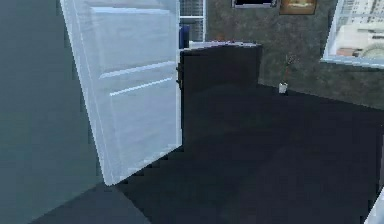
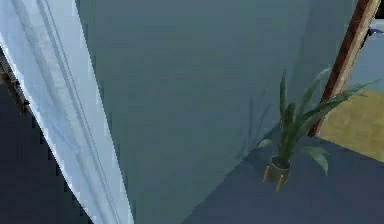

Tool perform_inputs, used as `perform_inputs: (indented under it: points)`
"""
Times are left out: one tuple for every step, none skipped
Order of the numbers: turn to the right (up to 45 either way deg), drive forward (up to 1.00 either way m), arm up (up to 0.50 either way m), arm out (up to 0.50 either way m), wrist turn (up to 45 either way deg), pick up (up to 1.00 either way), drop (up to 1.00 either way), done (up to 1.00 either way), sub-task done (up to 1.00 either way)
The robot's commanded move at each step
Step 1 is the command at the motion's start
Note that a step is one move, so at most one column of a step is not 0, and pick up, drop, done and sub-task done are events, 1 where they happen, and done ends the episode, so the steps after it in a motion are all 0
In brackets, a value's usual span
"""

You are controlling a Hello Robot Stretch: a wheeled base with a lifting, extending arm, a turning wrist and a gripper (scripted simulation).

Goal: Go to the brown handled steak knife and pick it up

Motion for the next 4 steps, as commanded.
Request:
perform_inputs:
  points:
    - [0.0,0.40,0.00,0.00,0.0,0.00,0.00,0.00,0.00]
    - [18.0,0.00,0.00,0.00,0.0,0.00,0.00,0.00,0.00]
    - [0.0,1.00,0.00,0.00,0.0,0.00,0.00,0.00,0.00]
    - [0.0,1.00,0.00,0.00,0.0,0.00,0.00,0.00,0.00]
